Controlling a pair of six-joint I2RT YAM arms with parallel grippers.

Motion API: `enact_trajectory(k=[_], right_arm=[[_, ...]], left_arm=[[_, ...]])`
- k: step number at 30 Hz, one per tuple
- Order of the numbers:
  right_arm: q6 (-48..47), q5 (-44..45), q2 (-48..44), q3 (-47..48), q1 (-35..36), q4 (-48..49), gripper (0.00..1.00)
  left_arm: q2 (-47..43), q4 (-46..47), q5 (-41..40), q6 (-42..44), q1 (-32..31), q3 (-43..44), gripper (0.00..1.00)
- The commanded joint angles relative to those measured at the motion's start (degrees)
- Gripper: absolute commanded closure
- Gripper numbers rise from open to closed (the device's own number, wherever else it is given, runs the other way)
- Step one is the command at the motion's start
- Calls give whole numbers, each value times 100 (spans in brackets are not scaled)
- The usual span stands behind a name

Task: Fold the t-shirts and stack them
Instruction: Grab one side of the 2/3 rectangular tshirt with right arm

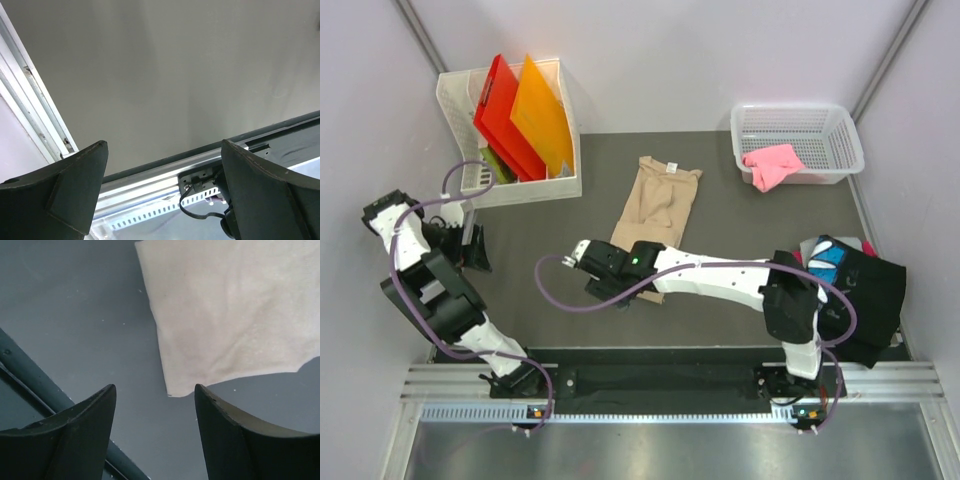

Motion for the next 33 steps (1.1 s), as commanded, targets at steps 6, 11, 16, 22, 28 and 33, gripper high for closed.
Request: enact_trajectory(k=[6, 11, 16, 22, 28, 33], right_arm=[[-62, 409, 568, -78, 170, 529, 39], [8, 321, 1016, -105, 170, 661, 41], [44, 330, 1052, -385, 126, 793, 42], [79, 339, 1026, -615, -85, 925, 45], [53, 312, 1122, -264, -252, 855, 46], [61, 242, 1219, 62, -252, 679, 47]], left_arm=[[-183, -749, -145, -79, -61, -18, 1], [-183, -758, -162, -88, -70, 8, 1], [-218, -723, -224, -62, -61, 17, 1], [-209, -714, -198, -35, -61, -1, 1], [-165, -714, -171, -35, -70, 8, 1], [-122, -705, -171, -26, -61, -9, 1]])
